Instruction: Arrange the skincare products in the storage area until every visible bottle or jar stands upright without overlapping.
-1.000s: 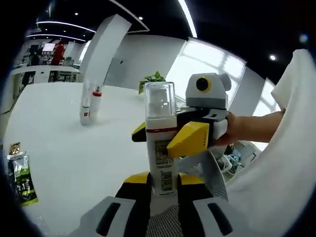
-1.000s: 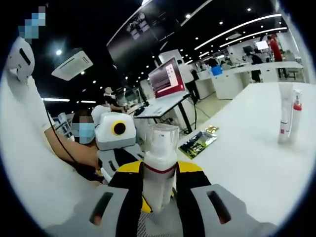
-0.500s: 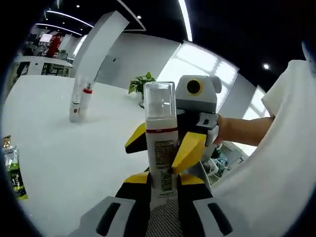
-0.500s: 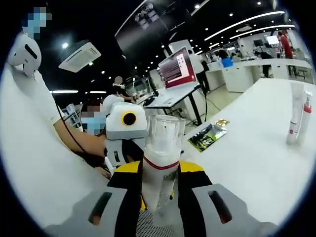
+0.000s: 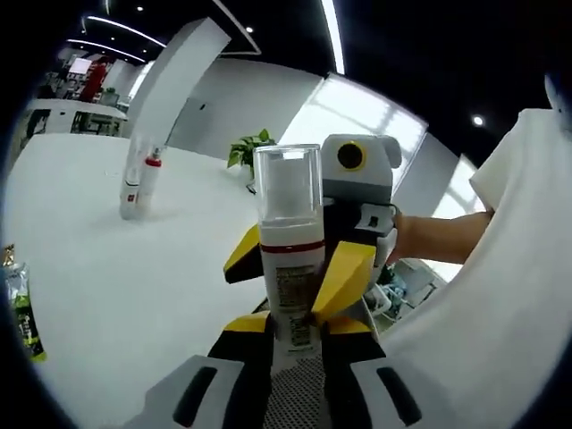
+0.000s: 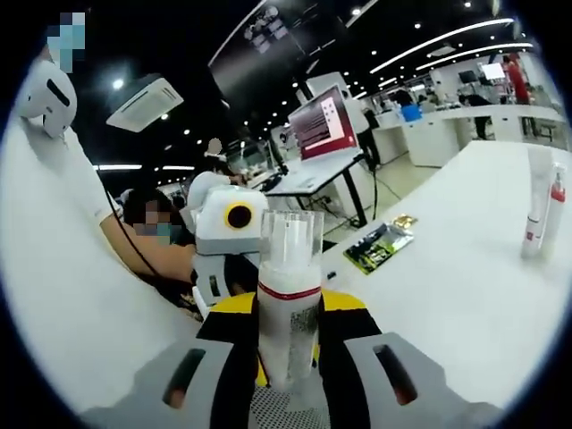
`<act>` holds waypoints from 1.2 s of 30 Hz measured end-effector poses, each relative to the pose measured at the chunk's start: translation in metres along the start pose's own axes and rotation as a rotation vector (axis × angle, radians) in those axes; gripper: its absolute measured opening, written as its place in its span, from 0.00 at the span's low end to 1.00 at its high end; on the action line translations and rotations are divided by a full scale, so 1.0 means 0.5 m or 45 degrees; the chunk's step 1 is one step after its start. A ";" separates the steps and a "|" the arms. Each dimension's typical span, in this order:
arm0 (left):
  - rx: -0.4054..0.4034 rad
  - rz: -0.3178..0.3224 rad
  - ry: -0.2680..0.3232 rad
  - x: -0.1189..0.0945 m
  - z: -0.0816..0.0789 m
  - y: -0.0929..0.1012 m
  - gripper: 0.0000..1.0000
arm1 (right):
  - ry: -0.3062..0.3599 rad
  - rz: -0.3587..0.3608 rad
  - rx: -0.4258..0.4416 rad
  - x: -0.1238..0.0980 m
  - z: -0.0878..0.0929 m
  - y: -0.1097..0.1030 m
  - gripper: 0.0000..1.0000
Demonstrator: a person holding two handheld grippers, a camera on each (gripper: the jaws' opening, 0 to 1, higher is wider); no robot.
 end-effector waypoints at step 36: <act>0.019 -0.110 -0.026 0.010 0.003 -0.011 0.23 | 0.220 0.130 0.028 -0.028 0.004 0.032 0.22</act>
Point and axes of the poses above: the point that each gripper's makers call its tool centre point, and the gripper's own axes: x roughly forward along the fingers, y roughly to its right, z roughly out of its underside, the point moved 8 cm from there along -x, roughly backward along the fingers, and after that the axes turned 13 degrees about x, right-handed, at the moved point
